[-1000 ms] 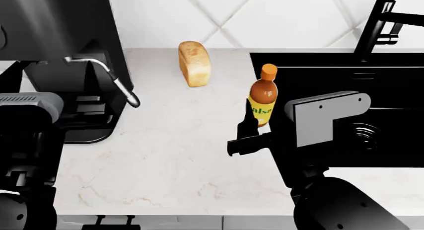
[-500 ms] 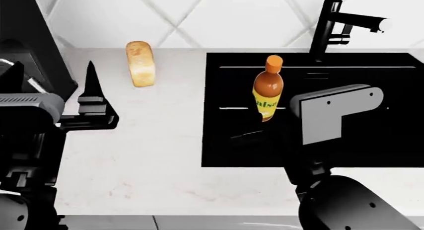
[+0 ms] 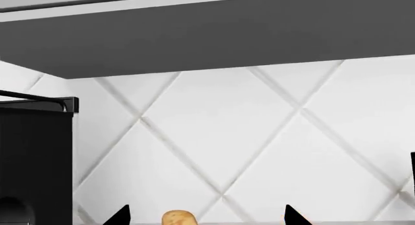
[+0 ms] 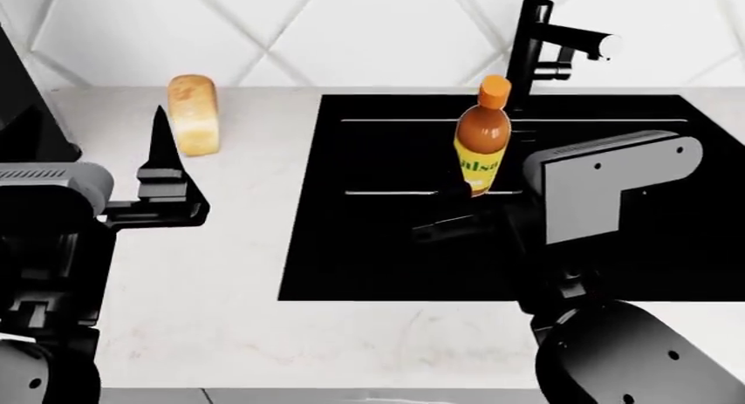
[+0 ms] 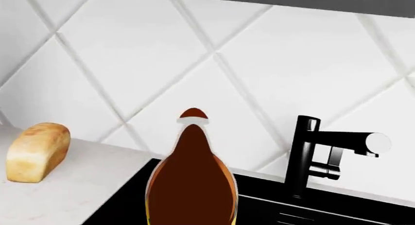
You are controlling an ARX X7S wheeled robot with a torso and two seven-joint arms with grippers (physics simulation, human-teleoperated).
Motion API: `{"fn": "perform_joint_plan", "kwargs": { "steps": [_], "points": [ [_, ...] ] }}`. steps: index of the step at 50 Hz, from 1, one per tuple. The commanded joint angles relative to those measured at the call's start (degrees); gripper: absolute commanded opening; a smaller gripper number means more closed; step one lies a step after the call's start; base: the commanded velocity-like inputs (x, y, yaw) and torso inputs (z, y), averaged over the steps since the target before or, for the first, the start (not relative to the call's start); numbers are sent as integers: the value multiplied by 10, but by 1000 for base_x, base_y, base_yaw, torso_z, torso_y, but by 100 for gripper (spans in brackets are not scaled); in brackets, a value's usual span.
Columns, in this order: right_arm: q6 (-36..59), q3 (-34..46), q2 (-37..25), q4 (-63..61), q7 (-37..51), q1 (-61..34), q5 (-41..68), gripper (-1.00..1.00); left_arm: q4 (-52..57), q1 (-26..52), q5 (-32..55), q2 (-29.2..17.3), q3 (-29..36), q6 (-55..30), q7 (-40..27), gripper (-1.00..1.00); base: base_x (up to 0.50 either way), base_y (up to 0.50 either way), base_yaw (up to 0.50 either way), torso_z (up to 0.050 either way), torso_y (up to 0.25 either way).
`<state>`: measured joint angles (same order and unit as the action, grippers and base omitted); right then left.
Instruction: Pick the bar and salsa from the counter and place them in the cabinets closest to them.
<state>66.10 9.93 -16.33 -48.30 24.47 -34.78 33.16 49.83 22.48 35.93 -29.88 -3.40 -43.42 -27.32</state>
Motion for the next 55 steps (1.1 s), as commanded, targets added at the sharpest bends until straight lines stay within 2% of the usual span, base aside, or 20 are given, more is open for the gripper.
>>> {"fn": "perform_joint_plan", "kwargs": {
  "steps": [1, 25, 37, 41, 45, 48, 51, 55],
  "points": [
    [-7, -5, -5, -10, 0, -16, -10, -100, -2, 7, 1, -1, 5, -2, -3, 100, 258, 1, 0, 0, 0],
    [5, -16, -7, -21, 13, -20, 7, -100, -3, 0, 5, -4, 2, 5, -7, 100, 315, 1, 0, 0, 1],
    [113, -69, 5, -76, 47, -64, 65, -100, -6, -4, 4, -6, 3, 10, -7, 100, 0, 0, 0, 1, 1],
    [183, -110, 15, -109, 62, -94, 110, -100, -7, -5, 5, -7, 2, 11, -7, 100, 0, 0, 0, 0, 0],
    [231, -168, 0, -116, 165, -126, 273, -100, -7, -4, 6, -7, 2, 11, -8, 100, 0, 0, 0, 0, 0],
    [235, -200, -31, -94, 314, -153, 463, -100, -8, -2, 7, -7, 3, 11, -9, 100, 0, 0, 0, 0, 0],
    [188, -164, -94, -63, 493, -190, 652, -100, -8, 1, 8, -7, 4, 8, -10, 100, 0, 0, 0, 0, 0],
    [125, -121, -157, -60, 602, -231, 755, -100, -7, 7, 11, -7, 5, 5, -12, 100, 0, 0, 0, 0, 3]
  ]
}}
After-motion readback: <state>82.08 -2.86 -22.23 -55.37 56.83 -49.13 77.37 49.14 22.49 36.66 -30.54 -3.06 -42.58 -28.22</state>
